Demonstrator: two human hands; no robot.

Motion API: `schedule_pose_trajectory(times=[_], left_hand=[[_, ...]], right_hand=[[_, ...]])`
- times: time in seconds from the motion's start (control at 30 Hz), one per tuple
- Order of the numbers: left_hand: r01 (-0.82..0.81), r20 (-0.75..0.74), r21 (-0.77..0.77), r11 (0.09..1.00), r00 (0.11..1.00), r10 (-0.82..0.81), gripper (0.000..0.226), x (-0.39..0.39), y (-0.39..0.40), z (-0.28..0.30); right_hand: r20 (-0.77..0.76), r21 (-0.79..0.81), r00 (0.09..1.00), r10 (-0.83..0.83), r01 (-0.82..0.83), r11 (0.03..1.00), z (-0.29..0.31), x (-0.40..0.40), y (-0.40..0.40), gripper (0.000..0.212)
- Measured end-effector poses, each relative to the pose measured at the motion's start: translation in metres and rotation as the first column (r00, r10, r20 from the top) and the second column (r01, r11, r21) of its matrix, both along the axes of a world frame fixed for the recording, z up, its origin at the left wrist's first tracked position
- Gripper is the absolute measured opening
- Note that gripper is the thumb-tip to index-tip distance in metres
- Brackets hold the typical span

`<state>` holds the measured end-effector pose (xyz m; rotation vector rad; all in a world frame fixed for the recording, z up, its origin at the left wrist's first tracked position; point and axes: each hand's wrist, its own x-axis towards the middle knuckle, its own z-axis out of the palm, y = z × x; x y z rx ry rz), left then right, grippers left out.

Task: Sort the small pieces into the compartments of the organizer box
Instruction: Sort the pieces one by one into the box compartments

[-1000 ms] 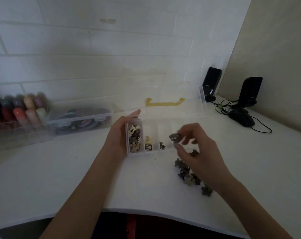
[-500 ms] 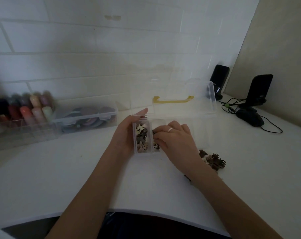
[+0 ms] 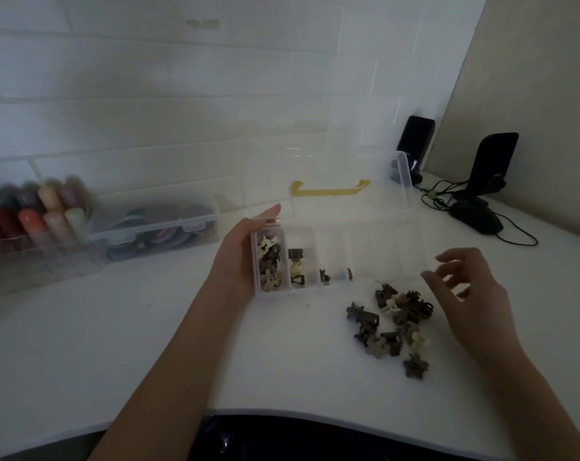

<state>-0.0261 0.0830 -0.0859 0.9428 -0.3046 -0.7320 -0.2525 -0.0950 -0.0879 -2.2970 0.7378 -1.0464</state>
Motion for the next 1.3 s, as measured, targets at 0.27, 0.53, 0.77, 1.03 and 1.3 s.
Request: schedule_pose_trajectory(times=[0.27,0.53,0.77,1.03,1.3], left_hand=[[0.002,0.000,-0.004,1.000,1.000,-0.002,0.044,0.001,0.002,-0.001],[0.005,-0.004,-0.005,1.000,1.000,-0.005,0.047,0.005,-0.001,-0.004],[-0.036,-0.026,-0.003,0.999,0.999,0.036,0.041,0.006,-0.003,-0.004],[0.004,-0.032,-0.009,1.000,0.999,-0.004,0.050,0.007,-0.001,-0.003],[0.013,-0.028,-0.016,1.000,1.000,-0.013,0.048,0.003,0.002,-0.003]], right_hand=[[-0.359,0.219,0.922,0.146,-0.069,0.973,-0.019,0.006,-0.014,0.027],[-0.296,0.241,0.927,0.231,-0.162,0.957,-0.014,-0.003,-0.014,0.018],[-0.159,0.322,0.946,0.282,-0.221,0.921,-0.010,-0.002,-0.009,0.023],[0.036,0.214,0.948,0.317,-0.317,0.924,-0.003,0.000,0.000,0.026],[0.186,0.241,0.938,0.292,-0.332,0.912,0.000,0.000,0.004,0.028]])
